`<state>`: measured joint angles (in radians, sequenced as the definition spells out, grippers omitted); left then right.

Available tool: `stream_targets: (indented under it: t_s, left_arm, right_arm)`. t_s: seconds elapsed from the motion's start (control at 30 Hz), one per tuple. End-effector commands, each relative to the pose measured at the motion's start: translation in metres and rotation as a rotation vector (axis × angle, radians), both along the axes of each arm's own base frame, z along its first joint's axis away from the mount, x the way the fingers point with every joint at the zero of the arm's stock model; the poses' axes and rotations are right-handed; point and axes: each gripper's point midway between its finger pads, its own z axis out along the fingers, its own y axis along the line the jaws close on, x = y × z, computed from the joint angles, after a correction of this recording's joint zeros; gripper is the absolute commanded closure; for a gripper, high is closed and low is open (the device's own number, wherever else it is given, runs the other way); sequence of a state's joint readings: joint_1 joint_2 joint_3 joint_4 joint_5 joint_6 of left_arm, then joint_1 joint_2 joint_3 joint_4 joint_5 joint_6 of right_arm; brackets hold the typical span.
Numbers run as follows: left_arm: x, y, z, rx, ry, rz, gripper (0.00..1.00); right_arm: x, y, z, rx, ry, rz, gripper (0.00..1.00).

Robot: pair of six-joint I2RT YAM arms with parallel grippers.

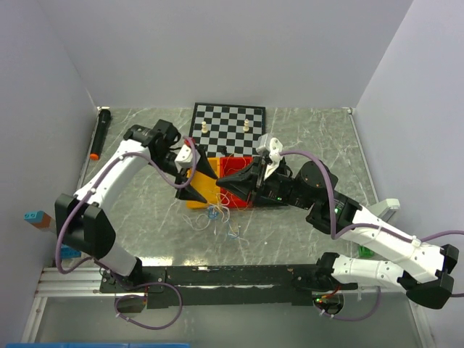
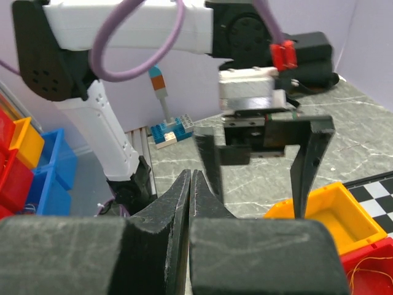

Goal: Untangle the cables

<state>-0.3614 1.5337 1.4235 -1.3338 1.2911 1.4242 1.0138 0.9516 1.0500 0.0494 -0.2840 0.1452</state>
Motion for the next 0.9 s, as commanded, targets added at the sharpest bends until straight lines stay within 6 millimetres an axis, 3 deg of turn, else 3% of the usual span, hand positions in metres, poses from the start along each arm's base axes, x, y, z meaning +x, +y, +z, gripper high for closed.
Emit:
stream_targets:
  t_s: [0.0, 0.2, 0.27, 0.33, 0.47, 0.53, 0.7, 0.87]
  left_arm:
    - [-0.001, -0.013, 0.018, -0.061, 0.045, -0.032, 0.23]
    - [-0.01, -0.017, 0.014, -0.044, 0.051, -0.058, 0.46]
    - [-0.014, -0.019, 0.016, -0.045, 0.061, -0.064, 0.65]
    - [-0.017, -0.021, 0.02, -0.047, 0.062, -0.074, 0.99]
    - [-0.024, -0.022, 0.019, -0.02, 0.068, -0.082, 0.96]
    - [-0.027, -0.02, 0.014, 0.004, 0.058, -0.087, 0.88]
    - [-0.027, -0.012, -0.006, 0.096, 0.032, -0.082, 0.47]
    - [-0.026, -0.011, -0.01, 0.113, 0.036, -0.079, 0.42]
  right_arm:
    - [-0.01, -0.007, 0.049, 0.114, -0.076, 0.027, 1.0]
    - [-0.008, -0.009, 0.049, 0.115, -0.086, 0.009, 1.0]
    - [-0.005, -0.01, 0.046, 0.111, -0.084, -0.001, 1.0]
    - [-0.002, -0.009, 0.042, 0.106, -0.079, -0.01, 1.0]
    - [0.004, -0.013, 0.037, 0.109, -0.069, -0.042, 1.0]
    - [0.005, -0.015, 0.035, 0.108, -0.067, -0.048, 1.0]
    - [0.007, -0.019, 0.034, 0.102, -0.073, -0.061, 1.0]
    - [0.008, -0.022, 0.035, 0.1, -0.079, -0.069, 1.0]
